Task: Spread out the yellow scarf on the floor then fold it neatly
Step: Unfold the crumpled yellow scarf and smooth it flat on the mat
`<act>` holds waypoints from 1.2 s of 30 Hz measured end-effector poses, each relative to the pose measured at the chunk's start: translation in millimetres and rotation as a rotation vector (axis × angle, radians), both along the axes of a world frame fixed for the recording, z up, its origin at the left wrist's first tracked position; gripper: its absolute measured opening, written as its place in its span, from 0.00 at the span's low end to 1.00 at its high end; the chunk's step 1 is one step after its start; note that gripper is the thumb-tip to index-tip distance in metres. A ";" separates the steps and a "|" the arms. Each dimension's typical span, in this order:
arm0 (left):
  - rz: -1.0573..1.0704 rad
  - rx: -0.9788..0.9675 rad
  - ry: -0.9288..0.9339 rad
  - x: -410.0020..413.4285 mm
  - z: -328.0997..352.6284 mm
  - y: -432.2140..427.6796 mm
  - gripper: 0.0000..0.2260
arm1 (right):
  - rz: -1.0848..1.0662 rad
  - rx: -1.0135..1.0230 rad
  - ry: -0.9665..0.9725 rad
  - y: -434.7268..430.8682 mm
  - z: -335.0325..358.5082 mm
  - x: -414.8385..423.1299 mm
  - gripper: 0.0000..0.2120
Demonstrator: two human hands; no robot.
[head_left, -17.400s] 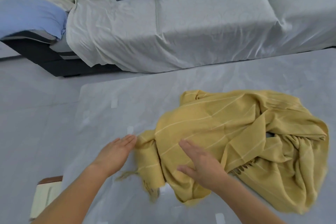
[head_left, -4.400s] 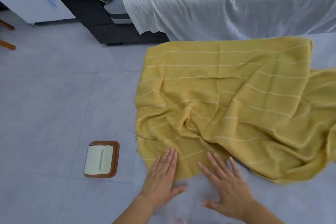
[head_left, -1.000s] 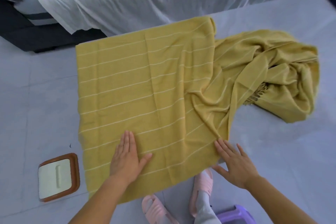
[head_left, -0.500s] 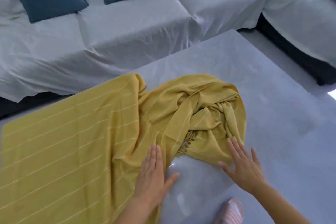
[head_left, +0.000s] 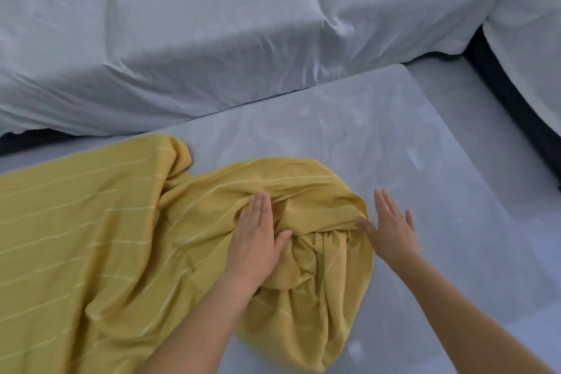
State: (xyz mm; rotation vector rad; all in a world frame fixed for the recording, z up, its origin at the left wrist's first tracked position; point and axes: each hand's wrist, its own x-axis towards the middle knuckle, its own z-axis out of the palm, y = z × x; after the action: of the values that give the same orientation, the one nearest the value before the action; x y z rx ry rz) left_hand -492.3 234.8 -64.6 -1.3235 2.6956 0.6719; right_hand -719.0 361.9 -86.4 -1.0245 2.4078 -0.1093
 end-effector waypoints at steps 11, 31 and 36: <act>-0.059 -0.005 0.012 -59.8 -26.8 5.1 0.37 | 0.196 -0.081 0.019 -32.7 -29.8 -29.6 0.45; 0.664 0.203 0.031 -186.7 3.4 100.9 0.34 | 1.135 -0.064 0.038 -90.1 45.4 -134.3 0.43; 0.784 0.215 0.028 -209.6 -13.6 95.1 0.34 | 1.332 -0.131 0.023 -102.4 31.8 -149.4 0.31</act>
State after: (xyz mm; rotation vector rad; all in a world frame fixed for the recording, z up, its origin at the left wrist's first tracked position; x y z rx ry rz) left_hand -701.9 329.9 -78.3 -2.2997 1.9664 0.9871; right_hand -868.4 259.5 -54.6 -2.4121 1.2994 0.2186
